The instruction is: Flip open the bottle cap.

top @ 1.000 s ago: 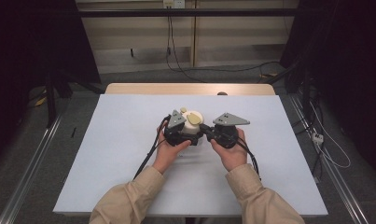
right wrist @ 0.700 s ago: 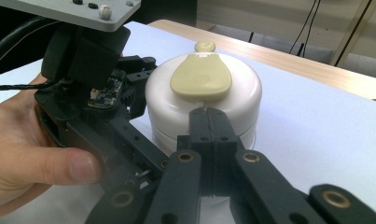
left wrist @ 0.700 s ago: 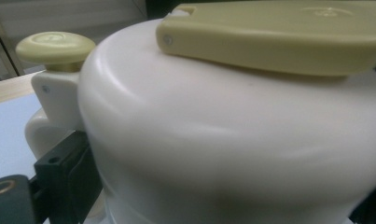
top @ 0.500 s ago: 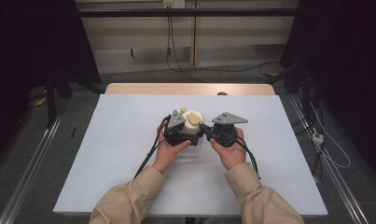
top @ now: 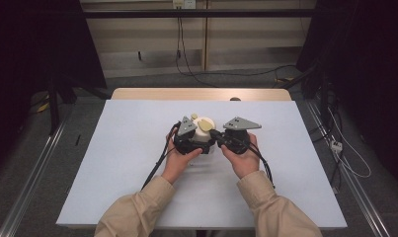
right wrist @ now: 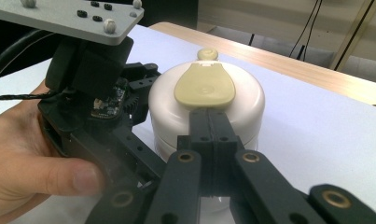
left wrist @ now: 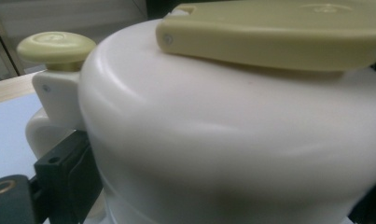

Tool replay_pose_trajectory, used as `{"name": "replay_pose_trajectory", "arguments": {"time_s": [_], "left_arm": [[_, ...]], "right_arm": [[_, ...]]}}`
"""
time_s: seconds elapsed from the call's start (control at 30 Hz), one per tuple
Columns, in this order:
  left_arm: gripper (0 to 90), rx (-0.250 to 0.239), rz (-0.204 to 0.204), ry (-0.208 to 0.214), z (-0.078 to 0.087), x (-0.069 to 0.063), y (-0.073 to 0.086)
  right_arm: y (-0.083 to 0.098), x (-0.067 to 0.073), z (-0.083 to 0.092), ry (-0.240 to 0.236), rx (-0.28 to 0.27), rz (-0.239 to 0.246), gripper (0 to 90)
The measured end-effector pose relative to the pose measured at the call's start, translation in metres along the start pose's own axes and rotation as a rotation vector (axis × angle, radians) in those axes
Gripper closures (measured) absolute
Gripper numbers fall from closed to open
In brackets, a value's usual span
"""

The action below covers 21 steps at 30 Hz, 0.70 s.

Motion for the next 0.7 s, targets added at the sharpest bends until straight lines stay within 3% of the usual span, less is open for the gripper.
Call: {"name": "replay_pose_trajectory", "arguments": {"time_s": [0.7], "left_arm": [[5.3, 0.002, -0.005, -0.006, 0.0004, -0.0002, 0.0002]], "right_arm": [[-0.0085, 0.0025, -0.0007, 0.005, -0.021, 0.002, 90.0]]}}
Point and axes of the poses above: each handheld gripper's, and its own axes: z roughly backward along the jaws, y roughly out of its underside, x roughly to its left, the point moved 4 cm from there along -z, roughly forward along the jaws, and after that the axes turned 6 degrees about y, right-handed, at the moved point
